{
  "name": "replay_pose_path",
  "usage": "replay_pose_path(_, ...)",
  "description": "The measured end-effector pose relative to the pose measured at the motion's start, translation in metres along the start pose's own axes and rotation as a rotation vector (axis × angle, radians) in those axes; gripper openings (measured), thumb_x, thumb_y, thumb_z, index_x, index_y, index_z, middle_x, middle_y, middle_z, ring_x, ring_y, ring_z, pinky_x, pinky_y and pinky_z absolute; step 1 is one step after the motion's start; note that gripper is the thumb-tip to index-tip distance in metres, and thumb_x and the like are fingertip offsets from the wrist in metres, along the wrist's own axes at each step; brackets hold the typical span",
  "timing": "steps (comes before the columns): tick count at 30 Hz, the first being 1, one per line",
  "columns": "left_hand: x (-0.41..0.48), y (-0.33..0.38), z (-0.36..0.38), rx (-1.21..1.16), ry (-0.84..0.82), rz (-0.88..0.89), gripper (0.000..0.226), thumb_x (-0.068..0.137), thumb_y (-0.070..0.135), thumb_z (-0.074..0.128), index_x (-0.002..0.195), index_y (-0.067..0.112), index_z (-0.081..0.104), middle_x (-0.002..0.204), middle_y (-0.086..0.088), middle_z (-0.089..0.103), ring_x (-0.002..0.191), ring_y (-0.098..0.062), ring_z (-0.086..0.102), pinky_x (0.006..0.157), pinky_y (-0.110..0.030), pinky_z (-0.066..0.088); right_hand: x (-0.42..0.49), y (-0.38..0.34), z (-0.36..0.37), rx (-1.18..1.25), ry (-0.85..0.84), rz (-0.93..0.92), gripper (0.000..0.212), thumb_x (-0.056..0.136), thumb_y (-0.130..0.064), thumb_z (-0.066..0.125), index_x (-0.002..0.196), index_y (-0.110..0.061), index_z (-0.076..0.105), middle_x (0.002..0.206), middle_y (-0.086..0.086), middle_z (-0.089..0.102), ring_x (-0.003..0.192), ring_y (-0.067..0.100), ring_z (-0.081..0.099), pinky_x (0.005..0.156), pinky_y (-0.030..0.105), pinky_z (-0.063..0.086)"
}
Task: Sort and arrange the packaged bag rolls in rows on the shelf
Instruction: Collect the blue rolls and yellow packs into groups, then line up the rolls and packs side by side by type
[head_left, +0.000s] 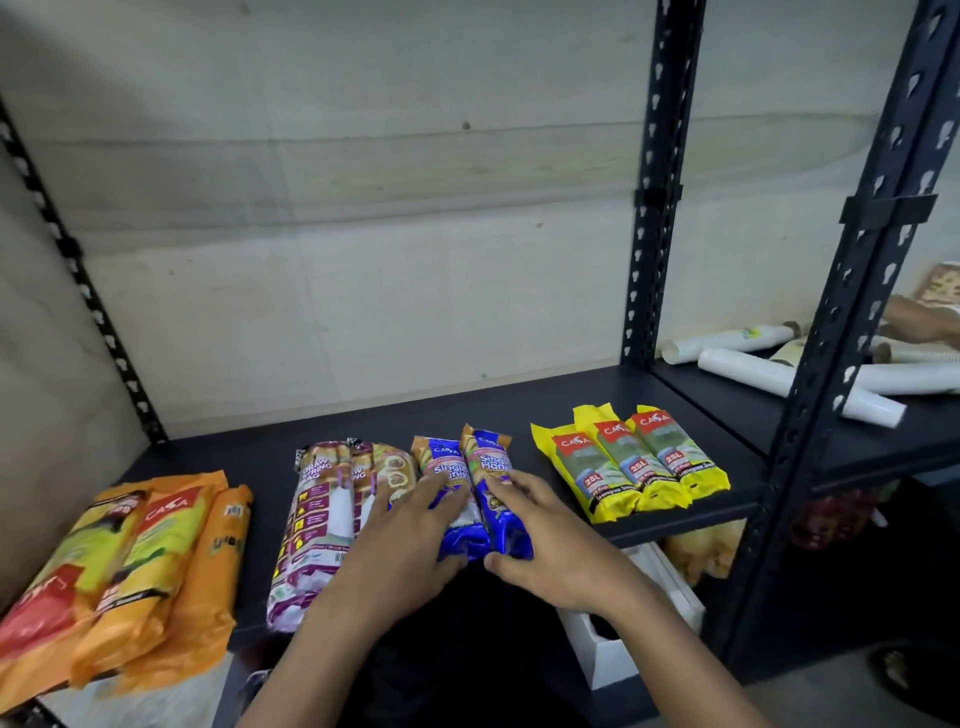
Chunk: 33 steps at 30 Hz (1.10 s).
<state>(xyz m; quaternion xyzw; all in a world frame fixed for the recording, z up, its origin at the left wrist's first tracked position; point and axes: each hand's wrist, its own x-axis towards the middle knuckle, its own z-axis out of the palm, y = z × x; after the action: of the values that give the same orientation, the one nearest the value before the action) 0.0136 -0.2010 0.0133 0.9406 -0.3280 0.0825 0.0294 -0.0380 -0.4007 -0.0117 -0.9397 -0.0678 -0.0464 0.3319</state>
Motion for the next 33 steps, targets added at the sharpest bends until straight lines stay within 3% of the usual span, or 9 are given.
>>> replay_pose_path(4, 0.004, 0.003, 0.006, 0.014, 0.100, 0.018, 0.064, 0.086, 0.040, 0.066, 0.144, 0.023, 0.045, 0.153, -0.003, 0.041, 0.141, -0.026, 0.039, 0.120, -0.047, 0.013, -0.003, 0.002, 0.002, -0.034, 0.170, -0.043, 0.065, 0.093, -0.022, 0.065, 0.149, -0.038, 0.035, 0.152, -0.016, 0.025, 0.134, 0.006, 0.038, 0.103, 0.026, 0.045)
replay_pose_path(7, 0.006, 0.006, 0.011, -0.017, 0.172, 0.010, 0.058, 0.070, 0.042, 0.081, 0.120, 0.018, 0.064, 0.128, -0.005, 0.060, 0.119, -0.030, 0.059, 0.111, -0.048, 0.036, -0.009, 0.003, -0.002, -0.142, 0.209, -0.046, 0.061, 0.093, -0.015, 0.062, 0.148, -0.032, 0.040, 0.156, -0.013, 0.026, 0.139, 0.009, 0.033, 0.106, 0.025, 0.041)
replay_pose_path(10, 0.007, 0.020, 0.010, -0.020, 0.260, 0.015, 0.059, 0.055, 0.045, 0.088, 0.100, 0.014, 0.068, 0.108, -0.004, 0.065, 0.105, -0.025, 0.059, 0.098, -0.045, 0.052, -0.015, 0.005, -0.008, -0.277, 0.235, -0.031, 0.059, 0.093, -0.010, 0.059, 0.146, -0.028, 0.042, 0.159, -0.009, 0.025, 0.143, 0.013, 0.025, 0.106, 0.029, 0.040)
replay_pose_path(15, 0.016, 0.042, 0.016, 0.012, 0.275, 0.056, 0.058, 0.068, 0.047, 0.077, 0.109, 0.009, 0.064, 0.109, -0.005, 0.060, 0.103, -0.029, 0.061, 0.109, -0.045, 0.044, -0.022, 0.012, -0.011, -0.377, 0.244, -0.025, 0.061, 0.089, -0.004, 0.056, 0.145, -0.023, 0.043, 0.159, -0.003, 0.028, 0.144, 0.018, 0.025, 0.100, 0.034, 0.047)
replay_pose_path(20, 0.023, 0.050, 0.015, -0.106, 0.157, 0.021, 0.050, 0.085, 0.046, 0.061, 0.122, 0.016, 0.045, 0.125, -0.002, 0.043, 0.118, -0.024, 0.048, 0.098, -0.033, 0.047, -0.023, 0.015, -0.013, -0.407, 0.259, -0.013, 0.061, 0.090, -0.003, 0.054, 0.146, -0.022, 0.041, 0.158, -0.001, 0.027, 0.144, 0.020, 0.024, 0.096, 0.033, 0.050)
replay_pose_path(24, 0.023, 0.050, 0.013, -0.139, 0.120, 0.012, 0.060, 0.087, 0.045, 0.061, 0.137, 0.025, 0.034, 0.136, 0.001, 0.036, 0.122, -0.027, 0.048, 0.097, -0.036, 0.049, -0.024, 0.015, -0.011, -0.419, 0.280, -0.043, 0.069, 0.088, -0.005, 0.056, 0.149, -0.028, 0.034, 0.155, -0.003, 0.029, 0.143, 0.016, 0.022, 0.093, 0.028, 0.050)
replay_pose_path(28, 0.021, 0.051, 0.013, -0.125, 0.085, -0.013, 0.071, 0.090, 0.046, 0.060, 0.148, 0.036, 0.020, 0.145, 0.001, 0.030, 0.132, -0.036, 0.044, 0.102, -0.043, 0.047, -0.024, 0.015, -0.010, -0.400, 0.268, -0.052, 0.071, 0.090, -0.006, 0.055, 0.153, -0.025, 0.028, 0.158, -0.002, 0.025, 0.147, 0.016, 0.015, 0.105, 0.028, 0.042)
replay_pose_path(33, 0.016, 0.051, 0.002, -0.050, 0.030, 0.011, 0.076, 0.091, 0.052, 0.058, 0.153, 0.033, 0.019, 0.154, 0.000, 0.024, 0.140, -0.033, 0.034, 0.119, -0.048, 0.021, -0.023, 0.018, -0.007, -0.381, 0.251, -0.041, 0.069, 0.090, -0.009, 0.056, 0.152, -0.023, 0.029, 0.162, 0.000, 0.013, 0.150, 0.022, 0.014, 0.103, 0.030, 0.044)
